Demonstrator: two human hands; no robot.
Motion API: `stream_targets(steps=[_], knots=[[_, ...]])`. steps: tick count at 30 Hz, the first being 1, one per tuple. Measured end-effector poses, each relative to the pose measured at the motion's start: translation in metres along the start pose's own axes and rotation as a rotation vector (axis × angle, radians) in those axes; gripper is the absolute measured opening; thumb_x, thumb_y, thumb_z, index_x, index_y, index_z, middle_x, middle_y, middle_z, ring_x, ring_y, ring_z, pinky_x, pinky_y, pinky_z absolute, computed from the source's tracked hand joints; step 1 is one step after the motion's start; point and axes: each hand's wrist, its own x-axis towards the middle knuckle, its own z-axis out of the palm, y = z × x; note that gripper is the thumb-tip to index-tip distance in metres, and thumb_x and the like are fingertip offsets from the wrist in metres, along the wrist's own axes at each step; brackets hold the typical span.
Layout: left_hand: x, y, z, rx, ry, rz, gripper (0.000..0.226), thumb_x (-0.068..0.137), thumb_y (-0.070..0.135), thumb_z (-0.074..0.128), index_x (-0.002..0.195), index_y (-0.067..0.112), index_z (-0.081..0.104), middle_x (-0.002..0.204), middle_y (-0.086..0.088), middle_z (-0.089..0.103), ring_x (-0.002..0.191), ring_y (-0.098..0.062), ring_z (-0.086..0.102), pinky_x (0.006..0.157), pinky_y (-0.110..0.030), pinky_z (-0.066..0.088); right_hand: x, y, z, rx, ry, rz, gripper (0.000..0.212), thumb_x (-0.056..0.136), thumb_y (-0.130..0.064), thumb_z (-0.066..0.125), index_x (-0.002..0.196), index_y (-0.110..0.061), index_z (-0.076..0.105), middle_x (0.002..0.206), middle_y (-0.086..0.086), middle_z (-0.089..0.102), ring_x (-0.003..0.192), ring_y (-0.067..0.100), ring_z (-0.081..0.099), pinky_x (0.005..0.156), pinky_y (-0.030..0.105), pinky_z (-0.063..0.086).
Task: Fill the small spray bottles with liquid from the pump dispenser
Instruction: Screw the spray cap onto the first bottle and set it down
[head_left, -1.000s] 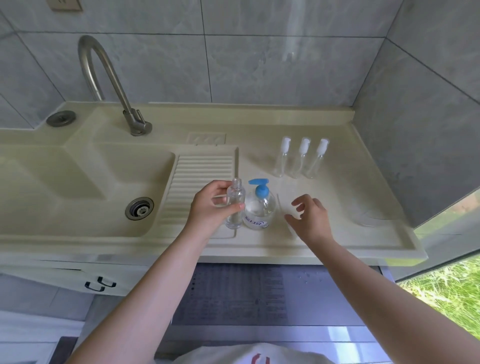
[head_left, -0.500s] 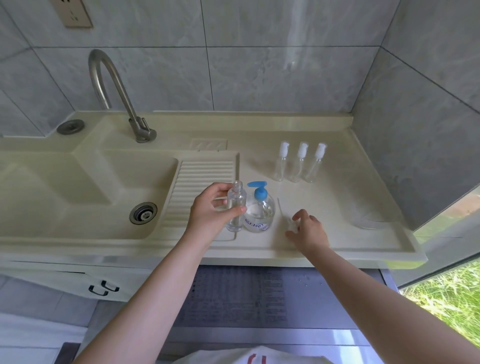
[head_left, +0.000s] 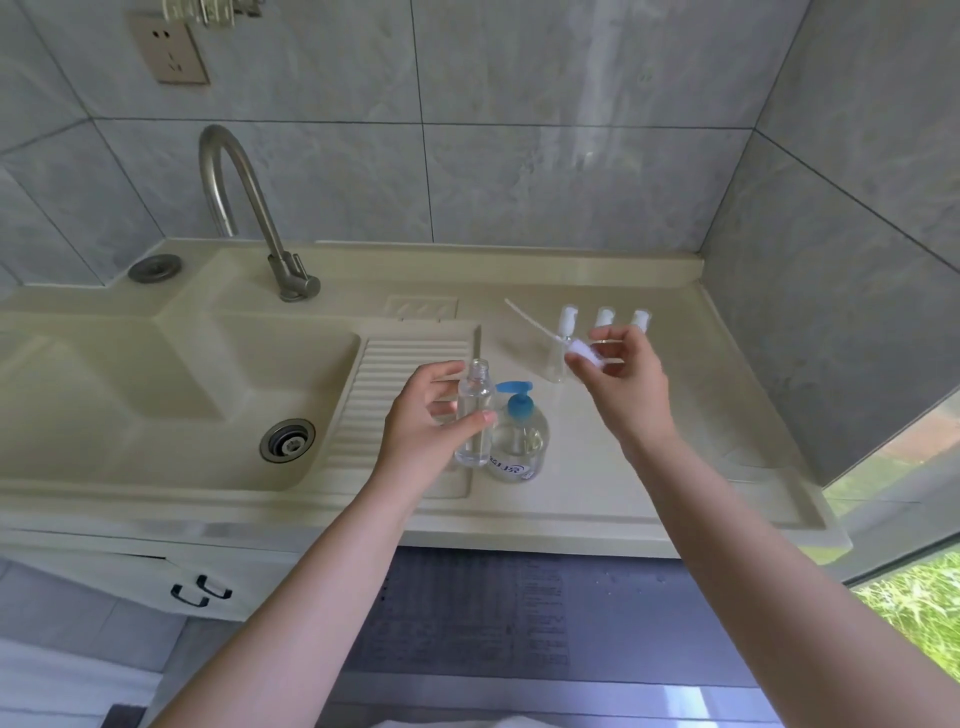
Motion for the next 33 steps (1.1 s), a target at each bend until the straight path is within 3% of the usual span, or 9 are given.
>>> stream_targets(steps=[5,11,14,18,21,24,28,33], knots=[[0.005,0.006,0.005,-0.039,0.090,0.037,0.041,0.073,0.012,0.085,0.105,0.022,0.062,0.114,0.007,0.068,0.108,-0.012,0.061,0.083,-0.014,0.046,0.001,-0.034,0.000,0.401,-0.110,0.117,0.025,0.081,-0.008,0.081,0.098,-0.021,0.068,0.092,-0.007,0.065,0.074,0.003,0.057,0.067,0.015,0.041],[0.014,0.009,0.001,-0.018,0.157,0.100,0.043,0.072,0.012,0.085,0.101,0.027,0.056,0.114,0.007,0.065,0.112,-0.010,0.061,0.102,-0.039,0.048,0.004,-0.066,-0.003,0.627,-0.210,0.222,0.023,0.086,0.002,0.071,0.100,-0.016,0.071,0.097,0.001,0.065,0.079,0.009,0.058,0.075,0.023,0.042],[0.016,0.013,-0.001,-0.021,0.159,0.113,0.045,0.071,0.011,0.086,0.099,0.026,0.053,0.112,0.005,0.066,0.107,-0.015,0.065,0.097,-0.040,0.051,0.003,-0.076,-0.006,0.624,-0.195,0.202,0.020,0.087,0.003,0.068,0.098,-0.014,0.071,0.091,0.005,0.060,0.082,0.014,0.057,0.075,0.025,0.045],[0.016,0.018,-0.001,0.006,0.186,0.123,0.046,0.071,0.012,0.086,0.096,0.030,0.051,0.105,-0.005,0.067,0.105,-0.014,0.064,0.071,-0.018,0.052,0.002,-0.082,-0.008,0.577,-0.173,0.129,0.022,0.087,0.002,0.066,0.100,-0.016,0.069,0.085,0.001,0.062,0.090,0.017,0.065,0.074,0.023,0.045],[0.017,0.019,-0.002,0.038,0.212,0.128,0.048,0.070,0.012,0.086,0.094,0.033,0.051,0.106,-0.003,0.067,0.102,-0.013,0.065,0.087,-0.035,0.053,0.002,-0.083,-0.009,0.605,-0.142,0.091,0.020,0.089,-0.004,0.069,0.106,-0.016,0.068,0.094,0.002,0.066,0.090,0.017,0.071,0.074,0.023,0.045],[0.018,0.020,-0.005,0.061,0.236,0.122,0.047,0.069,0.012,0.087,0.093,0.032,0.051,0.110,0.005,0.066,0.104,-0.013,0.064,0.093,-0.037,0.051,0.003,-0.083,-0.010,0.592,-0.116,0.080,0.019,0.090,-0.012,0.071,0.108,-0.017,0.068,0.098,0.003,0.068,0.092,0.016,0.072,0.075,0.023,0.045],[0.018,0.024,-0.006,0.070,0.242,0.117,0.047,0.068,0.011,0.087,0.091,0.031,0.051,0.109,0.012,0.065,0.104,-0.013,0.064,0.088,-0.033,0.051,0.003,-0.080,-0.011,0.549,-0.118,0.077,0.027,0.090,-0.016,0.073,0.117,-0.017,0.069,0.098,0.002,0.068,0.091,0.013,0.072,0.081,0.025,0.047],[0.014,0.030,-0.006,0.074,0.220,0.106,0.045,0.069,0.009,0.086,0.094,0.027,0.053,0.108,0.014,0.064,0.102,-0.009,0.063,0.072,-0.018,0.043,0.000,-0.080,-0.008,0.546,-0.125,0.085,0.028,0.090,-0.013,0.072,0.117,-0.018,0.068,0.098,0.006,0.068,0.090,0.016,0.071,0.081,0.026,0.047]])
